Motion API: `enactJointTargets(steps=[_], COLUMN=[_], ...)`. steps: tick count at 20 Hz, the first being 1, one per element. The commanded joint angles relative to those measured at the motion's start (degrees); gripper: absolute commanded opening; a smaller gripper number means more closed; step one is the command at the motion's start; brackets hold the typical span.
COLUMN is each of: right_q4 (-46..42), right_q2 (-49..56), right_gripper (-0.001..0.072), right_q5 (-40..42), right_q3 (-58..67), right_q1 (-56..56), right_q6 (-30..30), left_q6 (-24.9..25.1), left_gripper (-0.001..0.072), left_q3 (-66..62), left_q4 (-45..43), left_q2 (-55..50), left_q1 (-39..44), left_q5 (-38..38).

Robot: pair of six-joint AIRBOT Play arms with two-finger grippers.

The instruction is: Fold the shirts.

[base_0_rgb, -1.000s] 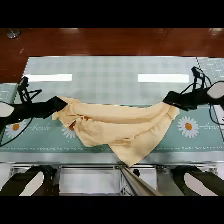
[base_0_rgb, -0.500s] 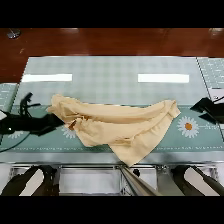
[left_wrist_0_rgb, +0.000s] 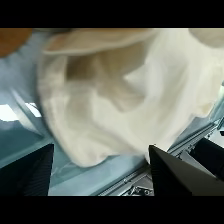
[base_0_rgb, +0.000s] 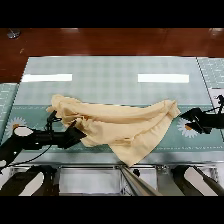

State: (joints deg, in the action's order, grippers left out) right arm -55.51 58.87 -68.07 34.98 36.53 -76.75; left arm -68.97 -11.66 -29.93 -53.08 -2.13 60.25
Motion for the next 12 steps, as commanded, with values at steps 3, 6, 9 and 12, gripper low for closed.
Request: enactJointTargets(steps=[3,6,9,12], right_q4=[1.1,1.5,5.6,7.6], right_q2=[0.0,0.9,4.5,9.3], right_gripper=[0.0617,0.0617,0.0617,0.0617], right_q5=[1.1,1.1,2.1,4.4], right_q3=[-0.5,-0.5,-0.3,2.3], right_q1=[0.1,0.1,0.1,-2.9], right_q6=[0.5,0.5,1.3,1.4], left_q6=[3.1,7.5,7.5,7.5], left_gripper=[0.0640,0.0024,0.0024,0.0024], left_q3=[-0.8,-5.7,-9.8,-11.5], left_q4=[12.7,13.0,13.0,13.0], left_q2=[-5.7,-6.2,-6.1,-6.1], left_q1=[15.0,15.3,15.3,15.3], left_q5=[-12.0,-11.6,-11.5,-10.3])
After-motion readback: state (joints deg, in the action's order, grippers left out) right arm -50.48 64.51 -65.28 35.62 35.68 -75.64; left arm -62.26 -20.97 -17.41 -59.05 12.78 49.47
